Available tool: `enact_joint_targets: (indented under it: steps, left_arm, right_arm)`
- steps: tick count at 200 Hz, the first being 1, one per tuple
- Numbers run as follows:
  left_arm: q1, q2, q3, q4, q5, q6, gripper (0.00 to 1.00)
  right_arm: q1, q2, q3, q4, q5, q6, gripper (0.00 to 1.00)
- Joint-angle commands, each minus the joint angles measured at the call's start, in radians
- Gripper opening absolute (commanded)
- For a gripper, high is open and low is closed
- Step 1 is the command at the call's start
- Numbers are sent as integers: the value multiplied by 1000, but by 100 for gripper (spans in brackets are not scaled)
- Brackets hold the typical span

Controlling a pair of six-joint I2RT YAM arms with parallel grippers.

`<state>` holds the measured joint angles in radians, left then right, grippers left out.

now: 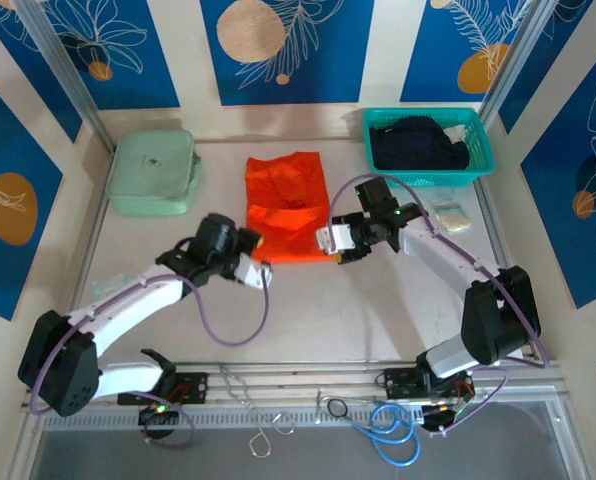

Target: Fold and stack the t-shirts

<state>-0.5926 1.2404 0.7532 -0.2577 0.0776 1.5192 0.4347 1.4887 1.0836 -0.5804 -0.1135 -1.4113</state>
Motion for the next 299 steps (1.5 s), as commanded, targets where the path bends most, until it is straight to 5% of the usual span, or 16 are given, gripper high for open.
enact_joint_targets:
  steps: [1,163,199,242,299]
  left_arm:
    - [-4,15,-15,-81,-13,85,71]
    - [88,402,287,-257,34,6,75]
    - [90,449,332,-288,45,-10,74]
    - [90,510,397,-357,43,-2,68]
    - [89,522,409,-450,59,24,56]
  right_arm:
    - [22,53,-1,-98,94,-150,63]
    - [32,368,141,-103,201,-141,64]
    - [36,427,184,-134,195,-120,56]
    - [41,496,235,-167,189,-103,36]
    - [38,523,249,-176,171,-85,32]
